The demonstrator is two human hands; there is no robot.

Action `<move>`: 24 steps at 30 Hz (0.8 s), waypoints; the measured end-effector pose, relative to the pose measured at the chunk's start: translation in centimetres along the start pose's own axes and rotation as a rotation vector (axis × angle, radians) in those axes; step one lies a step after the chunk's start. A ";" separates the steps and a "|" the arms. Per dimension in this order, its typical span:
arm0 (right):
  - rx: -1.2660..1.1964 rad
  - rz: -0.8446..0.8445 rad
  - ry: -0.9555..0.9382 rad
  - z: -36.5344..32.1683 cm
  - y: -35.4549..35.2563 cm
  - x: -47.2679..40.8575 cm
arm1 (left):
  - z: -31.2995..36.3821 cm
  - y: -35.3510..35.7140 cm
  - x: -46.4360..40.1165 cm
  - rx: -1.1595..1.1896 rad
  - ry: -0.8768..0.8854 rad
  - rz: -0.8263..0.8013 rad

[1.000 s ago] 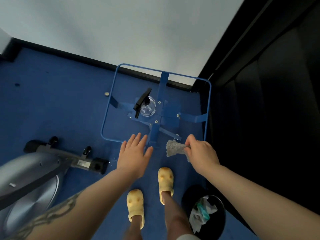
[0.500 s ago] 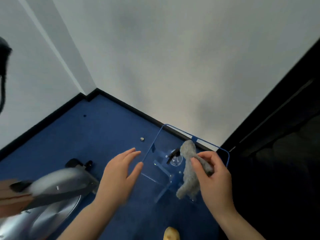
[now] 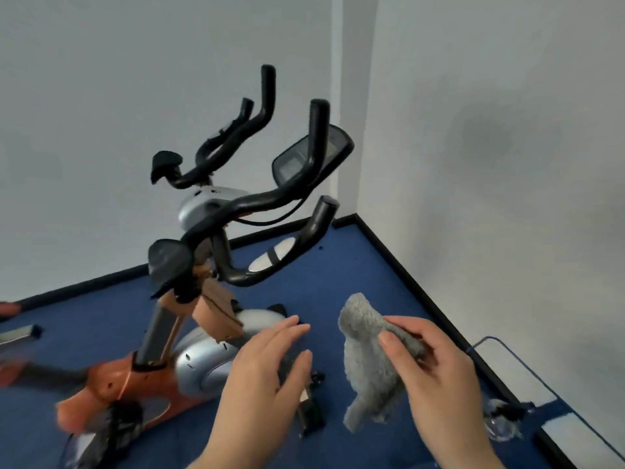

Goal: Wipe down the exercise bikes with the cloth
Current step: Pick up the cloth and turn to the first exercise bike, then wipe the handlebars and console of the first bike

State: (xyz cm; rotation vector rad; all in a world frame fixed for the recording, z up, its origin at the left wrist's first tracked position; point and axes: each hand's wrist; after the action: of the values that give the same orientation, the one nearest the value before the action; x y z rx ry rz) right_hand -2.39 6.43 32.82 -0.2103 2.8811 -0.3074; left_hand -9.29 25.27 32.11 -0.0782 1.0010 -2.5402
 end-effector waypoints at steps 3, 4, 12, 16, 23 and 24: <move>-0.010 -0.051 -0.045 -1.9 4.7 -0.2 | -2.4 -4.1 0.2 0.045 -0.006 0.077; -0.018 -0.059 -0.052 -2.4 6.3 -0.2 | -3.6 -5.5 0.2 0.054 -0.019 0.087; -0.031 0.064 -0.111 -6.7 18.4 0.0 | -12.7 -16.6 -1.0 0.059 -0.015 0.081; -0.020 0.111 -0.197 -9.8 22.4 -3.2 | -14.7 -19.1 -3.6 0.165 -0.068 0.091; 0.346 -0.104 -0.421 -10.3 29.8 -8.8 | -15.7 -18.8 -8.8 0.415 -0.154 0.083; 0.486 -0.204 -0.446 -9.3 30.6 -8.9 | -15.9 -18.5 -9.3 0.437 -0.177 0.086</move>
State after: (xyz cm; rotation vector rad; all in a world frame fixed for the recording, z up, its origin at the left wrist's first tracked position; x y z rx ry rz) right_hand 0.27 39.28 36.74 -0.4205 2.2688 -0.8604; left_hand -10.40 51.33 33.48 -0.1278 0.3620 -2.5572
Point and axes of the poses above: each hand's wrist, its own x-axis away from the middle knuckle, its own y-axis out of the palm, z = x × y, and after that the axes turned 6 degrees about -y, right-handed
